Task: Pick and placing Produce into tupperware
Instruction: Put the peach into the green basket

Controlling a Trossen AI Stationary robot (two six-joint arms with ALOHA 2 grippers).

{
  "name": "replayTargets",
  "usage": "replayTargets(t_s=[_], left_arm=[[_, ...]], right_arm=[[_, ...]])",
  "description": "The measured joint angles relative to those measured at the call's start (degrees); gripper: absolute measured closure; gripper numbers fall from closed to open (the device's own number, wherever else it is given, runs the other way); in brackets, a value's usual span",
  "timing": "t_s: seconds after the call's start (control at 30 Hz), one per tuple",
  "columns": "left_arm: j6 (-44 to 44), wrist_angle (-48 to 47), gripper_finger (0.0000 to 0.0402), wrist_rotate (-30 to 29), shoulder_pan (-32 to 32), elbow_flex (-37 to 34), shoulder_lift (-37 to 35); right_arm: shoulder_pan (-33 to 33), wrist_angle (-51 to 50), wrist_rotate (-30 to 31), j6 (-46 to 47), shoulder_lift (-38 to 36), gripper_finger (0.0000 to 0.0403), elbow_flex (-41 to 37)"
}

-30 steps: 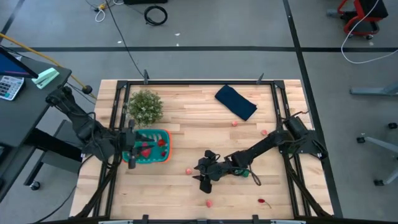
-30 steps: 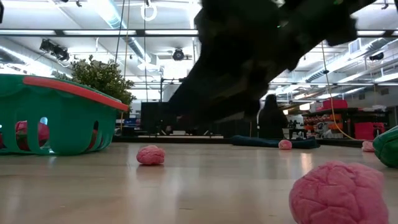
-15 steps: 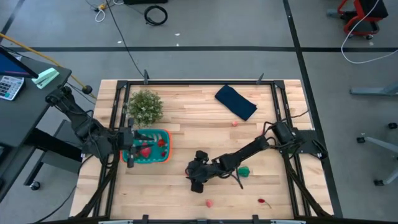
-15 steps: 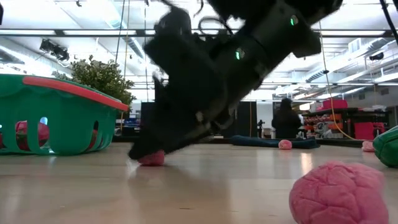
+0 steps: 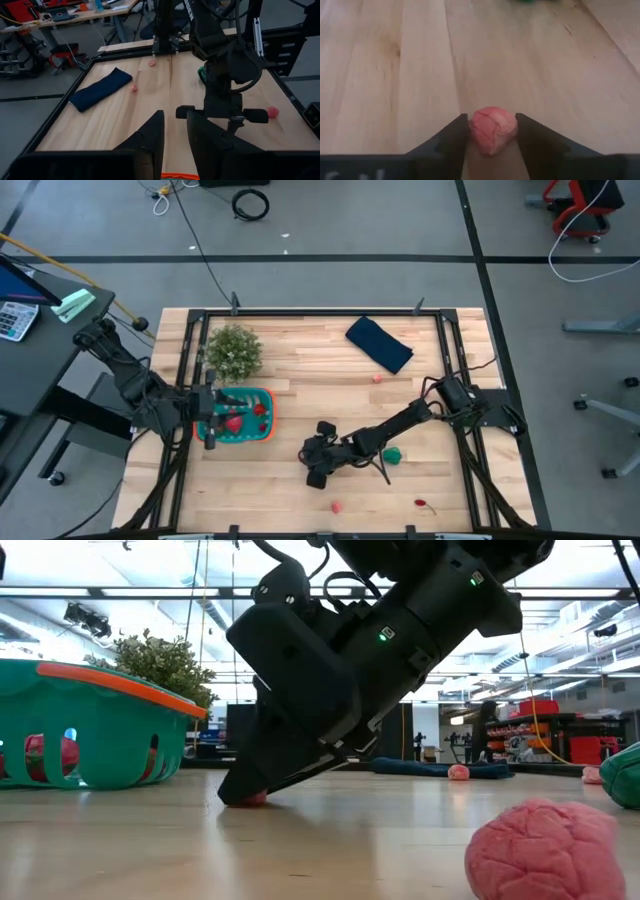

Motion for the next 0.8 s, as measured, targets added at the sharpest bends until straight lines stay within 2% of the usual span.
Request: replayTargets(t_s=[0.13, 0.27, 0.47, 0.8], left_arm=[[-3.21, 0.02, 0.0307, 0.0, -0.01, 0.0, 0.0], [-7.42, 0.09, 0.0308, 0.01, 0.0, 0.0, 0.0], [-5.51, 0.43, 0.0318, -0.04, 0.01, 0.0, 0.02], [-3.23, 1.0, 0.0314, -0.24, 4.88, 0.0, 0.03]], right_arm=[[-0.03, 0.04, 0.12, -0.02, -0.04, 0.0276, -0.02], [-0.7, 1.33, 0.03, -0.06, -0.08, 0.0297, -0.1], [-2.93, 4.63, 0.03, -4.5, -0.91, 0.0298, 1.84], [-6.56, 5.2, -0.54, -19.05, -1.39, 0.0297, 15.45]])
